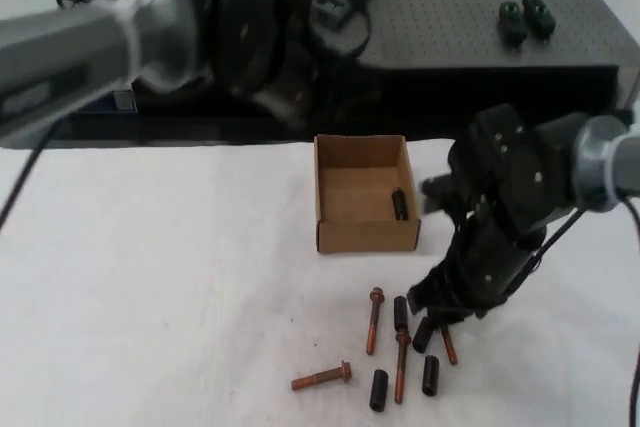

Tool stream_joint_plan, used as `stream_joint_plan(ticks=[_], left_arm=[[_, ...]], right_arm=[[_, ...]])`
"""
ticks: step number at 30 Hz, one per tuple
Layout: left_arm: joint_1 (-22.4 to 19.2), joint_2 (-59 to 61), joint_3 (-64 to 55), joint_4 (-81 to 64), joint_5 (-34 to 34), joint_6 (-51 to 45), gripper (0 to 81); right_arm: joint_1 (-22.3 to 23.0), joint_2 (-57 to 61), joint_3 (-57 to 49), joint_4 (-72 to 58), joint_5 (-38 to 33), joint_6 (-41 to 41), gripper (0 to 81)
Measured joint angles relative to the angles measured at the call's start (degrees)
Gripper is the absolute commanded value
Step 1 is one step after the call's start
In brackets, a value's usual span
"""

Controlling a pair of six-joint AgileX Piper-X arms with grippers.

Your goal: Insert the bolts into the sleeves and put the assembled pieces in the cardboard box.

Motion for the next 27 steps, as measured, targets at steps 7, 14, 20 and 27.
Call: stream_joint_plan(ticks=[7,14,20,27], left_arm=[[1.7,-8.6,13.1,-2.1,0.5,2.8,22.6],[0.6,-8.7,16.3,0.4,10.3,6.4,24.1],[-4.1,-5.4,16.3,1.1,12.0,9.8,31.6],[-9.4,1.7,13.1,8.3,14.0,10.3,31.8]], right_arm=[[0.1,3.6,-0.8,0.2,2.2,-0.3,23.3],[0.5,3.6,-0.7,-0.7,2.5,-0.8,0.5],[-0.7,1.1,0.4,-0.2,1.6,-0.8,0.5],[-5.7,-17.2,10.4,0.7,-0.5,-0.8,0.5]])
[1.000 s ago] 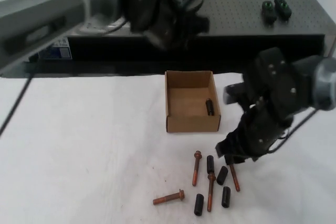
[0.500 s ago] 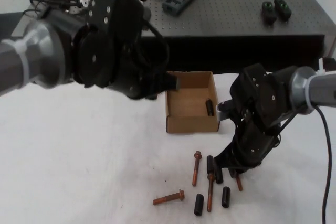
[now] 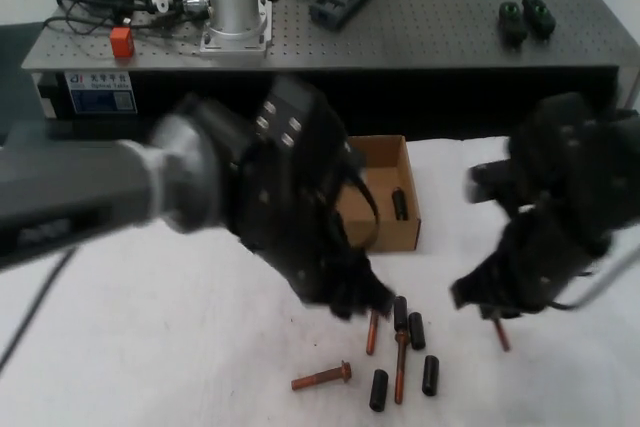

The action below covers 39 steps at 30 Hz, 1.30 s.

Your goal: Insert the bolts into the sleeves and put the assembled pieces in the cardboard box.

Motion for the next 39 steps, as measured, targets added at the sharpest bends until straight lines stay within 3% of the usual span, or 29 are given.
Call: stream_joint_plan(ticks=[8,16,33,35,39], left_arm=[[-4.5,6.1,-5.3,5.8,-0.3,0.0,31.8],[-4.9,11.1,-6.9,8.7,-1.1,-0.1,31.8],[-4.9,13.3,-7.7,6.0,-0.1,-1.7,31.6],[-4.9,13.3,-7.7,6.0,-0.1,-1.7,28.8],[-4.8,13.5,-7.7,5.7,0.1,-1.1,15.5]], right_arm=[[-3.3,-15.9,10.0,2.5,0.0,1.0,0.5],[-3.8,-28.2,17.1,5.3,0.0,4.2,0.5],[-3.8,-30.1,17.7,5.8,0.0,4.3,0.5],[-3.8,-30.1,17.7,5.8,0.0,4.3,0.5],[-3.8,-30.1,17.7,5.9,0.0,4.3,0.5]])
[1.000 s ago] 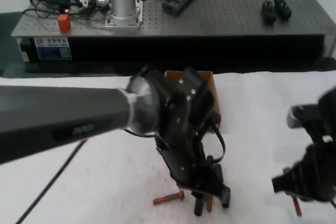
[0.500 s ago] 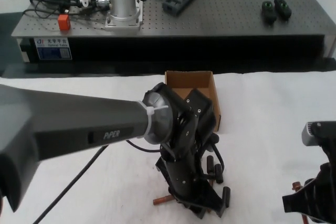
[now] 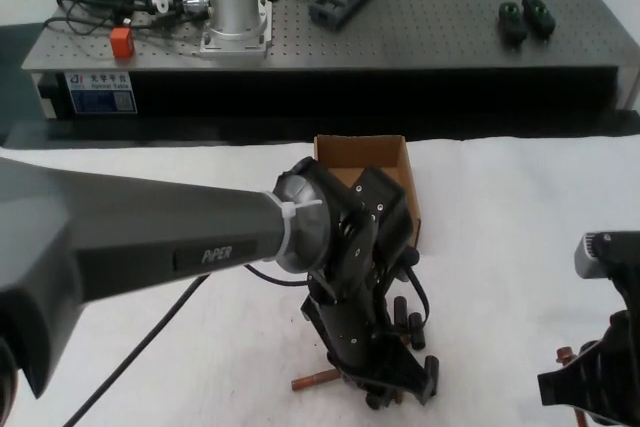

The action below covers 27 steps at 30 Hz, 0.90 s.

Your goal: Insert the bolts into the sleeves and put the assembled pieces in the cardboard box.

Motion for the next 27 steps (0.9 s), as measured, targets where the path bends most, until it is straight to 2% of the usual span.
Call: stream_joint_plan(ticks=[4,10,14,17,21,23,24,25,27], left_arm=[[0.0,0.2,0.0,0.0,2.0,0.3,1.0],[0.0,-0.3,-0.2,-0.1,3.9,0.3,0.6],[0.7,-3.8,0.3,-0.7,4.1,0.3,0.6],[1.6,-8.7,2.5,-3.7,4.1,0.1,0.6],[3.3,-22.2,13.3,-18.8,5.4,-1.3,0.6],[3.5,-31.2,23.2,-32.0,10.4,-2.7,0.6],[3.3,-35.4,29.3,-40.6,13.9,-4.8,0.6],[3.2,-36.7,31.8,-45.3,15.3,-6.5,0.6],[3.2,-39.9,36.3,-56.3,16.9,-10.9,0.6]], right_arm=[[0.0,0.0,0.0,0.1,0.0,0.0,0.5],[0.0,-0.4,0.1,-1.9,-2.6,0.1,0.5],[0.0,-3.3,0.4,-9.5,-11.4,3.7,0.5],[0.8,-5.5,0.4,-19.6,-19.2,10.0,0.5],[3.2,-6.1,0.4,-34.1,-25.6,18.3,0.5],[5.3,-5.7,0.4,-43.3,-27.1,22.9,0.5],[6.5,-5.3,0.4,-48.0,-27.8,27.8,0.5],[8.7,-4.2,0.4,-54.8,-27.9,30.0,0.5],[9.7,-3.6,0.4,-57.4,-27.9,31.8,0.5]])
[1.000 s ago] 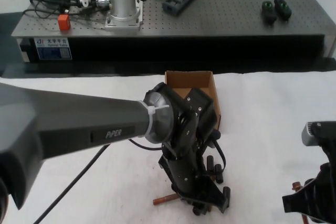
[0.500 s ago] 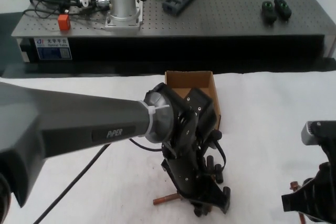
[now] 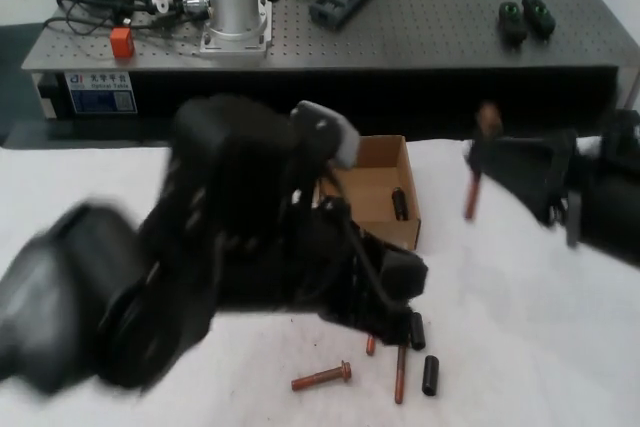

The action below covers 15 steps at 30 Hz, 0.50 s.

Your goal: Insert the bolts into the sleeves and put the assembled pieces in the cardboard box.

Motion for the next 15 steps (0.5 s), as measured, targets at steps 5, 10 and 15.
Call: stream_joint_plan(ticks=[5,10,15], left_arm=[[0.0,-1.8,1.6,-5.8,0.3,-2.3,0.6],[0.0,-1.8,1.8,-6.1,0.9,-2.5,0.6],[0.0,-1.8,2.1,-6.6,0.9,-2.5,0.6]], right_arm=[[3.5,2.4,0.0,-3.7,0.3,3.7,0.5],[5.0,2.5,0.0,-3.6,0.5,3.6,0.5],[5.4,2.5,0.0,-2.1,0.9,2.8,0.5]])
